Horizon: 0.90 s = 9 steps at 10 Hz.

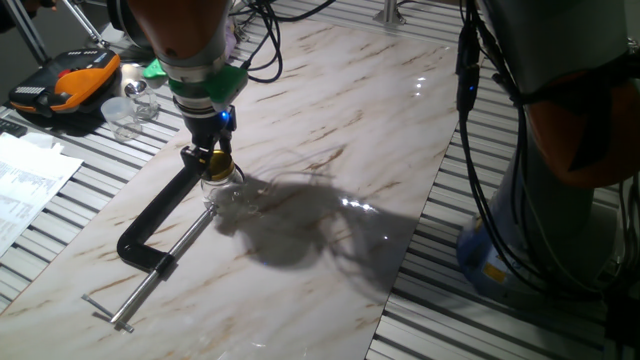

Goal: Screw the lid onto the jar

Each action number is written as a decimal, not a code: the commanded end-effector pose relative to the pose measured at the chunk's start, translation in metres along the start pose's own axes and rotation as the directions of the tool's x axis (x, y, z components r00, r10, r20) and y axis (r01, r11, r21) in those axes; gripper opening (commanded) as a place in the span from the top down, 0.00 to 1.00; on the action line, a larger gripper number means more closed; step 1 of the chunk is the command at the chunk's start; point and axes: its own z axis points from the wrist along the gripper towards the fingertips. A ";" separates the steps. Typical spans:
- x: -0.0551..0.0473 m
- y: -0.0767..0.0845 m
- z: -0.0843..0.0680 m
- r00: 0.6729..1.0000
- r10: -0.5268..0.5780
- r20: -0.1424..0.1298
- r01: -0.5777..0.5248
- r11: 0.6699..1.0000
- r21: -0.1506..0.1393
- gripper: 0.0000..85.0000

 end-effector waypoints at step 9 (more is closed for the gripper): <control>-0.001 0.000 0.001 0.997 -0.074 0.030 0.075 0.997 -0.022 1.00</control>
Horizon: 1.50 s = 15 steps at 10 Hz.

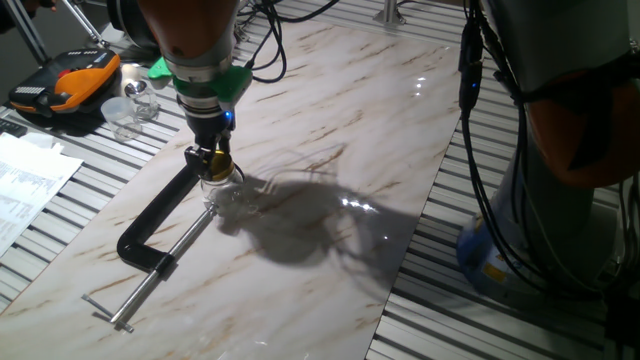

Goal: Screw the lid onto the jar

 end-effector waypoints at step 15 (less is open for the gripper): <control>-0.001 0.000 0.000 0.999 -0.014 0.030 0.014 1.000 0.000 1.00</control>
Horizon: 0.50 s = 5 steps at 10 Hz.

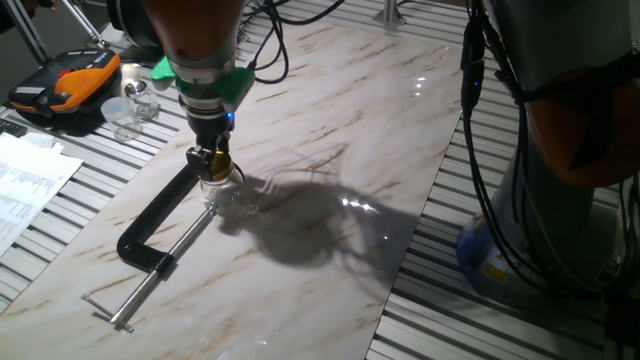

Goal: Screw the lid onto the jar

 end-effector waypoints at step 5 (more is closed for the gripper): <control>0.001 0.001 -0.001 0.999 -0.011 -0.043 0.013 0.999 0.038 1.00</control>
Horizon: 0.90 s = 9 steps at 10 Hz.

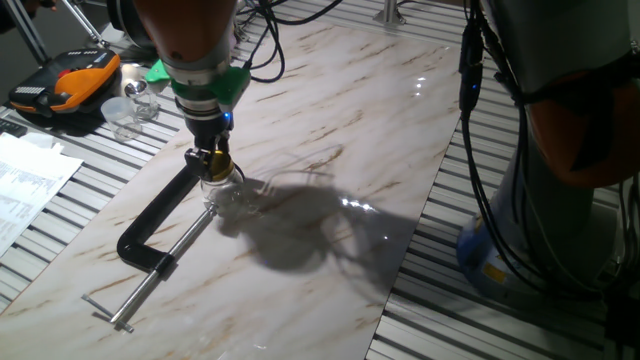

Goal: Screw the lid onto the jar

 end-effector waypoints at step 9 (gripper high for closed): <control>0.000 0.001 -0.002 1.000 0.004 0.024 -0.004 1.000 -0.024 1.00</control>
